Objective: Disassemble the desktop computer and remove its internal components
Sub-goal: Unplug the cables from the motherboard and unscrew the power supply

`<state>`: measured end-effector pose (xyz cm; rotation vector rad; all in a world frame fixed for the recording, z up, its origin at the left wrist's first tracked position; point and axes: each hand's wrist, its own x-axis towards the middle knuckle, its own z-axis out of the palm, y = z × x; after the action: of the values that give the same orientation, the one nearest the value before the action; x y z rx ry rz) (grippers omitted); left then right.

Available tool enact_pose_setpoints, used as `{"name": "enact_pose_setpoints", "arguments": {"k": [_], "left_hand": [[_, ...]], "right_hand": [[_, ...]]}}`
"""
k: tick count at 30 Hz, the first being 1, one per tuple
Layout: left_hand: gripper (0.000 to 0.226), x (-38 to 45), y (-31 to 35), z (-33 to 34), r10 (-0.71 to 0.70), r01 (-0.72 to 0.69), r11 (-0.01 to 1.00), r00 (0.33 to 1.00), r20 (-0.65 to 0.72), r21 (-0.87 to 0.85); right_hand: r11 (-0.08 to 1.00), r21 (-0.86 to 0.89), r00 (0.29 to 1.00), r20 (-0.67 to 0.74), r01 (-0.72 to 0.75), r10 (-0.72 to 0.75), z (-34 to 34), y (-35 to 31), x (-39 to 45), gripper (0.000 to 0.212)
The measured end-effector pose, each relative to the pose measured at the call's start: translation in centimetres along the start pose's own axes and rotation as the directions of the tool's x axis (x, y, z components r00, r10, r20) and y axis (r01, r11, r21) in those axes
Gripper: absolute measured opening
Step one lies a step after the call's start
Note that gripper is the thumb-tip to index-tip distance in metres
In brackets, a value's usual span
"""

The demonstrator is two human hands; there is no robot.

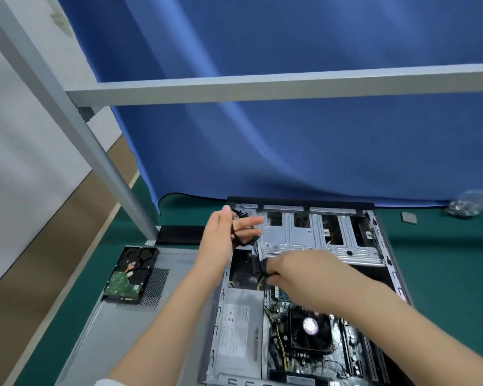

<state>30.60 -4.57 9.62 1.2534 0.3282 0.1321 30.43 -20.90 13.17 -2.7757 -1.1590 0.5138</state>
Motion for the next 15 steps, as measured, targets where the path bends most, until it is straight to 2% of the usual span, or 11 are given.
{"name": "enact_pose_setpoints", "arguments": {"k": [3, 6, 8, 10, 12, 15], "left_hand": [[0.029, -0.6, -0.6, 0.1, 0.004, -0.037, 0.959, 0.993, 0.119, 0.28], [0.03, -0.8, -1.4, 0.0, 0.013, -0.083, 0.872, 0.989, 0.146, 0.482], [0.032, -1.2, -1.8, 0.2, -0.09, -0.033, 0.874, 0.97, 0.228, 0.484], [0.03, -1.6, -1.9, 0.4, -0.238, 0.139, 0.928, 0.935, 0.263, 0.346], [0.033, -1.7, -1.8, 0.3, -0.319, 0.26, 0.938, 0.905, 0.28, 0.229], [0.044, -1.9, -1.8, -1.1, -0.326, 0.218, 0.92, 0.887, 0.326, 0.326]], "right_hand": [[0.988, 0.152, 1.0, -0.005, 0.005, -0.005, -1.4, -0.3, 0.7, 0.023], [0.959, 0.284, 0.991, -0.126, -0.005, 0.042, -2.2, 0.4, 1.3, 0.03], [0.944, 0.328, 0.966, -0.238, -0.02, 0.103, -2.3, 1.0, 1.6, 0.031], [0.918, 0.396, 0.944, -0.293, -0.025, 0.153, -2.0, 1.5, 2.1, 0.028], [0.897, 0.439, 0.948, -0.264, -0.047, 0.179, -1.3, 1.6, 2.3, 0.036], [0.965, 0.251, 0.982, -0.146, -0.078, 0.117, 0.2, 1.3, 2.8, 0.053]]}}
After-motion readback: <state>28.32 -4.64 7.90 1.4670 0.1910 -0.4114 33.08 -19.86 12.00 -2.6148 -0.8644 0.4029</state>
